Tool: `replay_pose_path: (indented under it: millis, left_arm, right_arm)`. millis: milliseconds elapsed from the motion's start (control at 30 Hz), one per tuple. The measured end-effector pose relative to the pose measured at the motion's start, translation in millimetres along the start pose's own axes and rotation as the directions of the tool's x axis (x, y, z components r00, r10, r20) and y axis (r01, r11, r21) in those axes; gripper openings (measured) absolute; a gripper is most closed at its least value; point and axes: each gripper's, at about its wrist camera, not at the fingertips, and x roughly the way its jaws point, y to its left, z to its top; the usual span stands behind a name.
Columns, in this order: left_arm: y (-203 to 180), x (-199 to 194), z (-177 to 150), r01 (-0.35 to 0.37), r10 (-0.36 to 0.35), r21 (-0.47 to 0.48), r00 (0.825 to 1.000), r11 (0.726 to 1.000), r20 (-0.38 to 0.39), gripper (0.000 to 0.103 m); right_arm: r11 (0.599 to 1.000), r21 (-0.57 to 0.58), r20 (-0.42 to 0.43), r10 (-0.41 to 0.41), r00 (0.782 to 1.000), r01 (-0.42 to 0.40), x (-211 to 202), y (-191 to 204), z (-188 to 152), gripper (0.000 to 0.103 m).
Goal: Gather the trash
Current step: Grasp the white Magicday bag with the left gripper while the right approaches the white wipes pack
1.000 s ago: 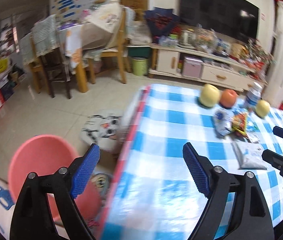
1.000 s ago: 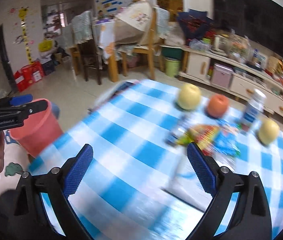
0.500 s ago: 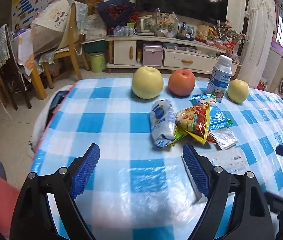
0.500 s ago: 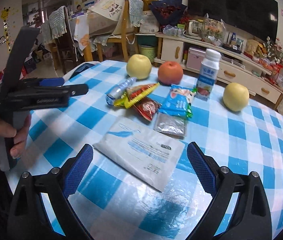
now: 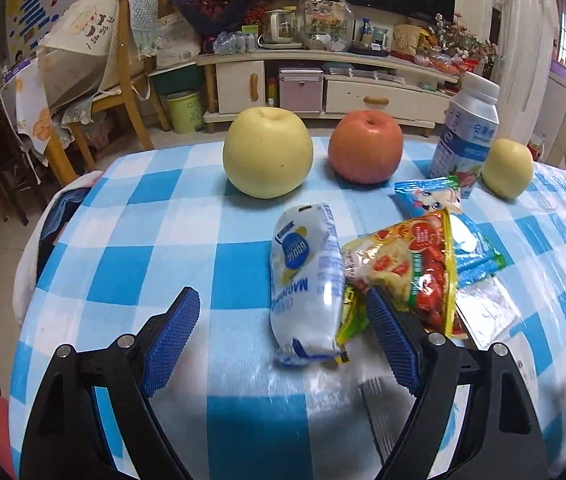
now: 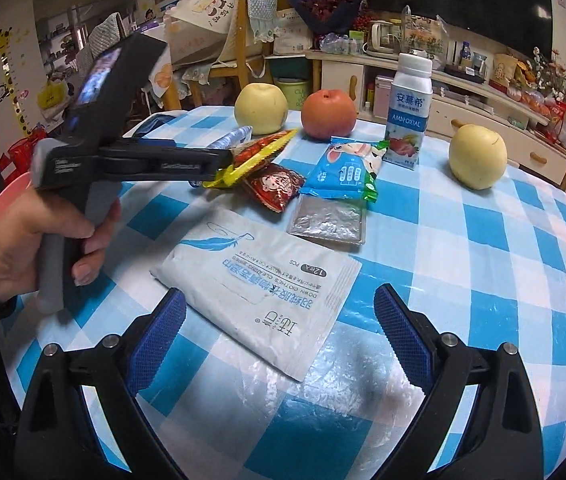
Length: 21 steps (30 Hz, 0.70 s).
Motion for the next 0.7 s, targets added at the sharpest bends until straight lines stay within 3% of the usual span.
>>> replay_pose_path:
  millis: [67,133,200,700]
  left_arm:
    - [1.8,4.5,1.1,-0.012,0.012,0.004,1.0,1.0,-0.007,0.066]
    - [5.9,9.2,-0.5,0.015,-0.015,-0.017,1.0,1.0,-0.025,0.042]
    - [9.3,12.9,-4.2,0.007,-0.008,-0.032,0.999,0.999,-0.045,0.028]
    - [27.0,-24.9,-21.3,0.018,-0.02,-0.062,1.0,0.998,-0.019,0.024]
  right_arm:
    - [1.0,0.001,-0.002,0.006,1.0,-0.006,1.3,0.5,1.1,0.095]
    - [1.0,0.007,-0.01,0.016,1.0,-0.016,3.7,0.1,1.3,0.095]
    - [1.0,0.011,-0.015,0.022,1.0,-0.022,6.0,-0.7,1.3,0.095]
    - [1.0,0.008,-0.029,0.014,0.999,-0.013,15.2,-7.3,1.5,0.095]
